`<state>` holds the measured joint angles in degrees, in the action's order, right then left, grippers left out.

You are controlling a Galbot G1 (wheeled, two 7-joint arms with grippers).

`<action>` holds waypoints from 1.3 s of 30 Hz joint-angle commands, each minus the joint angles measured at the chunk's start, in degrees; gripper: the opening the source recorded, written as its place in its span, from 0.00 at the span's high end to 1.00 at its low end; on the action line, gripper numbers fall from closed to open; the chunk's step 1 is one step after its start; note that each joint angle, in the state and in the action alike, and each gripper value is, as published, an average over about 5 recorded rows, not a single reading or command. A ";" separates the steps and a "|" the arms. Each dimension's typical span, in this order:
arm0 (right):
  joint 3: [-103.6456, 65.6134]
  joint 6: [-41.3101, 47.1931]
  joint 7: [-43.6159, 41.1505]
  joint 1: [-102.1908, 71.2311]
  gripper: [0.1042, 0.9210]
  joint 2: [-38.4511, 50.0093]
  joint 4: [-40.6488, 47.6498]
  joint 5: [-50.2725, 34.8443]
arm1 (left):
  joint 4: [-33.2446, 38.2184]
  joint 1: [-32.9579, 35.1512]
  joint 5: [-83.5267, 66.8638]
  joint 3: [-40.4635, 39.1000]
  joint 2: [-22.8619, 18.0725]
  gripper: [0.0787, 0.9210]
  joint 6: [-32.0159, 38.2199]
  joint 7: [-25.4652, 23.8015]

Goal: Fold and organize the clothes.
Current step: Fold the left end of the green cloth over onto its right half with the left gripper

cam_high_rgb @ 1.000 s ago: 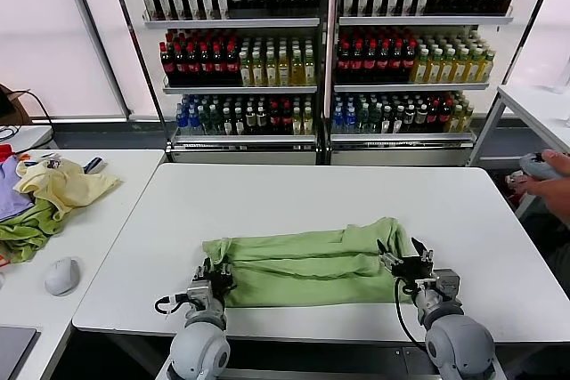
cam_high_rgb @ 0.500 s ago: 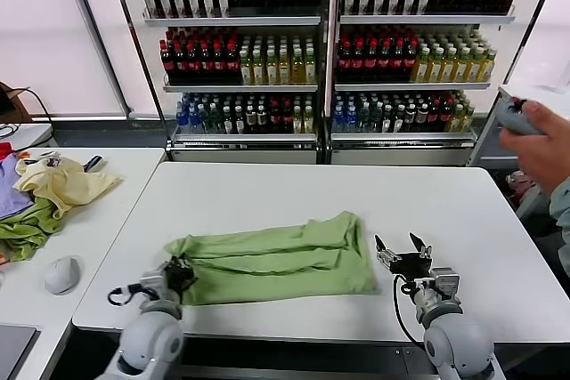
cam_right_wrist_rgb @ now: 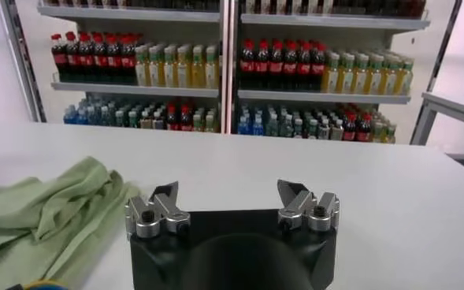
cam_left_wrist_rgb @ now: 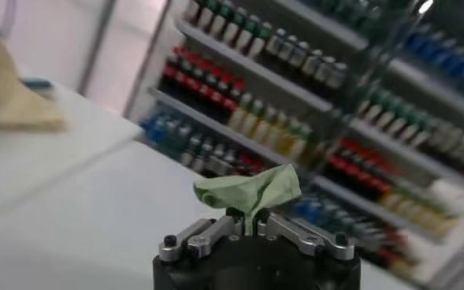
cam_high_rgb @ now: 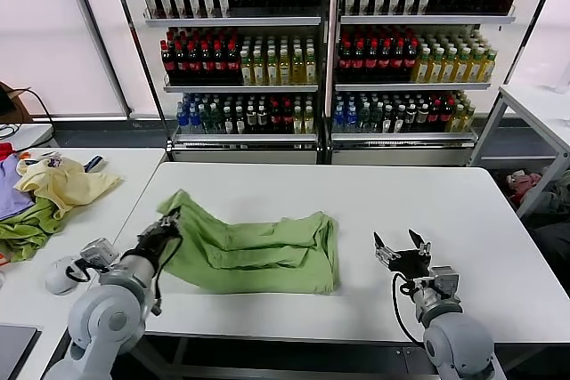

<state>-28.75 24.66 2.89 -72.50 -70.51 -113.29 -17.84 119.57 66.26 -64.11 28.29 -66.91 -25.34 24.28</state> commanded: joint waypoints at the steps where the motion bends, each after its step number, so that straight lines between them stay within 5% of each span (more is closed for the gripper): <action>1: 0.15 -0.24 -0.19 -0.22 0.12 -0.06 -0.03 0.38 | 1.87 -4.36 -12.60 -12.87 -9.86 0.93 0.83 0.19; 14: 0.60 -0.64 -0.44 0.25 0.12 -0.59 0.87 0.71 | -15.00 -15.14 -1.92 -25.25 -14.60 0.93 0.91 4.81; 22: 0.52 -0.80 -0.55 0.31 0.12 -0.91 1.11 0.82 | -23.11 -17.64 8.12 -28.58 -17.39 0.91 0.58 1.61; 39: 0.50 -1.04 -0.80 -0.24 0.12 -0.90 0.36 1.02 | -10.30 -7.12 23.27 -22.67 -9.22 0.35 4.04 -3.70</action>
<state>-28.29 23.69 2.15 -72.56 -71.34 -112.70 -16.88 103.40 53.36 -52.07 1.74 -80.38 -24.05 22.79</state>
